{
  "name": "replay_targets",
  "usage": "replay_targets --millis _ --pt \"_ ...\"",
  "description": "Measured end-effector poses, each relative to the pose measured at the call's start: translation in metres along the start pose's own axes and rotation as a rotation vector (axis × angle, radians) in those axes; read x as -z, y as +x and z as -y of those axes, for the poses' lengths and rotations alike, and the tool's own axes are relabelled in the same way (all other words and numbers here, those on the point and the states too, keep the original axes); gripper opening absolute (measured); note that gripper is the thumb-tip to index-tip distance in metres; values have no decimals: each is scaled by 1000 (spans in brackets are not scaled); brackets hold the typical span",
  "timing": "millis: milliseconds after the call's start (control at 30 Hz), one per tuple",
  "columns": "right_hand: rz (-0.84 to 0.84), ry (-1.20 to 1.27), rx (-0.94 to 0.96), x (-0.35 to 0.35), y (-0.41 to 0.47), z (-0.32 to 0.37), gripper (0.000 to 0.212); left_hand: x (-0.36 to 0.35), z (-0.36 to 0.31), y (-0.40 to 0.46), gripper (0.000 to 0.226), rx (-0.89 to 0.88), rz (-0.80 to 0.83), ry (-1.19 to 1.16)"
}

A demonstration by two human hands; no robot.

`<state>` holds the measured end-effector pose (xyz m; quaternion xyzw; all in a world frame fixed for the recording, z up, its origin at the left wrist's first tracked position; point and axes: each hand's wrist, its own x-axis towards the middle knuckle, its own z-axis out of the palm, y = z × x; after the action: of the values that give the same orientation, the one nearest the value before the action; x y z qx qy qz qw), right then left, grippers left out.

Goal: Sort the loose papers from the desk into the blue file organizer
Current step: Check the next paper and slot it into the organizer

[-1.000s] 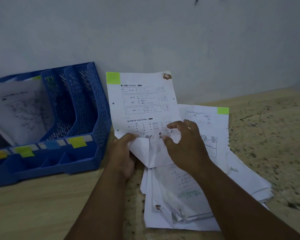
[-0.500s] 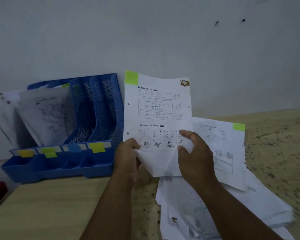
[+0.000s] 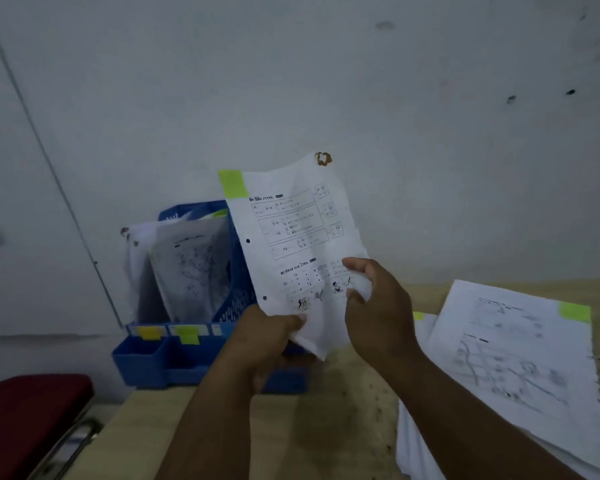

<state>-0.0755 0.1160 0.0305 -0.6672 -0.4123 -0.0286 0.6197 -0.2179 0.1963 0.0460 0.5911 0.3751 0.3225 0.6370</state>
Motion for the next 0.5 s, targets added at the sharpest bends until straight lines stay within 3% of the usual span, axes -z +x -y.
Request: replay_targets --millis 333,500 --pt "277 -90 129 -86 29 42 58 74 -29 10 14 -388 -388 94" --pt "482 -277 89 -124 44 60 73 101 -38 18 34 -537 -659 292"
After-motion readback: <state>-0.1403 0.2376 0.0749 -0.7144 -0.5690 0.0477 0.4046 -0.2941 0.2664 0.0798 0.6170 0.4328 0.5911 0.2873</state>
